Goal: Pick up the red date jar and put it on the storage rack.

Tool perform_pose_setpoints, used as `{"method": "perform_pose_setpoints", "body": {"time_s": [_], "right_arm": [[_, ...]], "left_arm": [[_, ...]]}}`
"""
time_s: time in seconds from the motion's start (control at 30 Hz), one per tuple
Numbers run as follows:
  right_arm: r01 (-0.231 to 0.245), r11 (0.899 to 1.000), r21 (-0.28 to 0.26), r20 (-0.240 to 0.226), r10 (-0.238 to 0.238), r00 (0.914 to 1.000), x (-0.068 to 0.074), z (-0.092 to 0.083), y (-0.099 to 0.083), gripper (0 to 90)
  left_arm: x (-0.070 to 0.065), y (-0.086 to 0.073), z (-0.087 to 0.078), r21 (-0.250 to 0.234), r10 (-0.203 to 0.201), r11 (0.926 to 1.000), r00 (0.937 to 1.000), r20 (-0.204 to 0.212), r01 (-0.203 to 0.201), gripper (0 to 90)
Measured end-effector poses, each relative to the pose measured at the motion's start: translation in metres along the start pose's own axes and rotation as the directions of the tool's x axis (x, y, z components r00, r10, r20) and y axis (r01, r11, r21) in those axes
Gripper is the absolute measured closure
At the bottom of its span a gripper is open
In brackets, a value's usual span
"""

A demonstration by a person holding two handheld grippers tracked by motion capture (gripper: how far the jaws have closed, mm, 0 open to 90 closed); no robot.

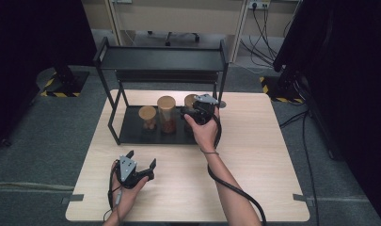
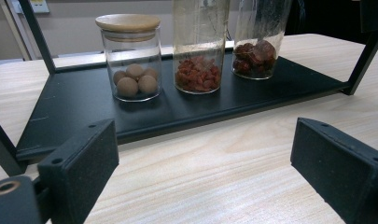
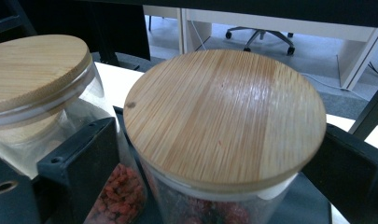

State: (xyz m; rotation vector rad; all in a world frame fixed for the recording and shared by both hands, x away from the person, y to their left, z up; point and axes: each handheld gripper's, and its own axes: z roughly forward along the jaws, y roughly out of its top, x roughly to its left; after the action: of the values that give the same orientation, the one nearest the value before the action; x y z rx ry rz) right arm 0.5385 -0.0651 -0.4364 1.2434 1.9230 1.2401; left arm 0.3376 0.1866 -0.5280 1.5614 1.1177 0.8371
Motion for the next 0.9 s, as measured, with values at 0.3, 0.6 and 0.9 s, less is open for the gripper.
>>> {"method": "perform_pose_setpoints", "body": {"time_s": [0.3,0.6,0.9], "right_arm": [[-0.001,1.0,0.008,-0.008,0.001,1.0,0.0,-0.006,-0.003,4.9],[-0.001,1.0,0.01,-0.017,0.001,0.9998,0.0,-0.013,-0.006,4.5],[0.0,1.0,0.008,-0.028,0.0,0.9996,0.0,-0.019,-0.011,4.2]], "left_arm": [[0.0,0.0,0.0,0.0,0.001,1.0,1.0,-0.001,-0.001,7.3],[0.0,0.0,0.0,0.001,0.0,1.0,1.0,-0.001,0.0,7.3],[0.0,0.0,0.0,0.0,0.0,1.0,1.0,-0.001,0.0,7.3]]}}
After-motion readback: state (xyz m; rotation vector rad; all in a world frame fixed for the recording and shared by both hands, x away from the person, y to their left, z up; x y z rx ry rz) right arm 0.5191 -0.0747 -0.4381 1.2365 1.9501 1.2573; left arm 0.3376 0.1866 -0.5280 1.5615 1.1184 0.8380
